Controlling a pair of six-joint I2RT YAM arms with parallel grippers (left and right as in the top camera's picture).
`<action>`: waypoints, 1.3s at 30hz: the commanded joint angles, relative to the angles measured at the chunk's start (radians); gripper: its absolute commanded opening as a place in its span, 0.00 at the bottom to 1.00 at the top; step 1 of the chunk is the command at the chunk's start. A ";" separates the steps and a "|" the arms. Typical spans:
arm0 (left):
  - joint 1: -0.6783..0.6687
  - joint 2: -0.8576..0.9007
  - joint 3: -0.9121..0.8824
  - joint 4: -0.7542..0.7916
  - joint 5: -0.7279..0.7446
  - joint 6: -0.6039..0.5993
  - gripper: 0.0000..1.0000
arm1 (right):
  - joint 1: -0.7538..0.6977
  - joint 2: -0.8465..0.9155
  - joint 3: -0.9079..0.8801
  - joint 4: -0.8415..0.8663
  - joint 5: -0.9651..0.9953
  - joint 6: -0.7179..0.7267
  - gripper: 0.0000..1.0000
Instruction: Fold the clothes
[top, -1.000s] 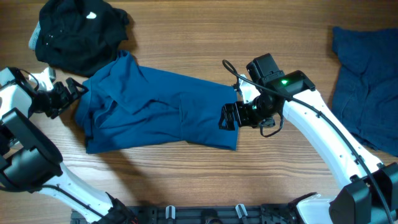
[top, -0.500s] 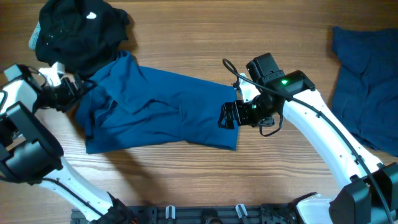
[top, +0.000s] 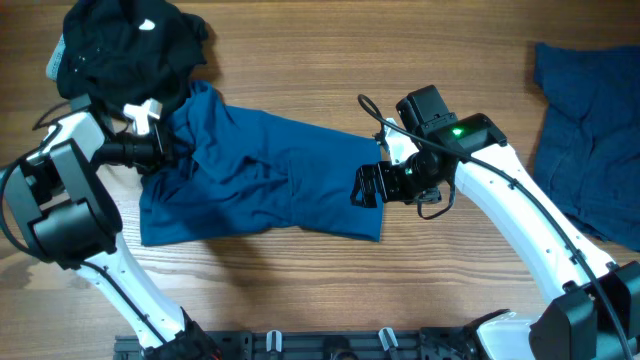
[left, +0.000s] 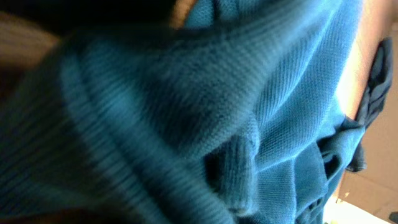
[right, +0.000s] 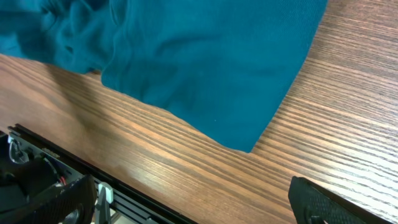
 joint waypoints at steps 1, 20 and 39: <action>-0.006 0.063 -0.040 -0.023 -0.128 0.009 0.04 | 0.004 -0.001 -0.005 -0.003 0.007 -0.013 1.00; -0.078 -0.318 0.152 -0.154 -0.561 -0.371 0.04 | 0.004 -0.001 -0.005 -0.043 0.108 0.023 1.00; -0.731 -0.461 0.155 -0.290 -0.891 -0.926 0.04 | -0.362 -0.092 -0.003 -0.126 0.049 -0.044 1.00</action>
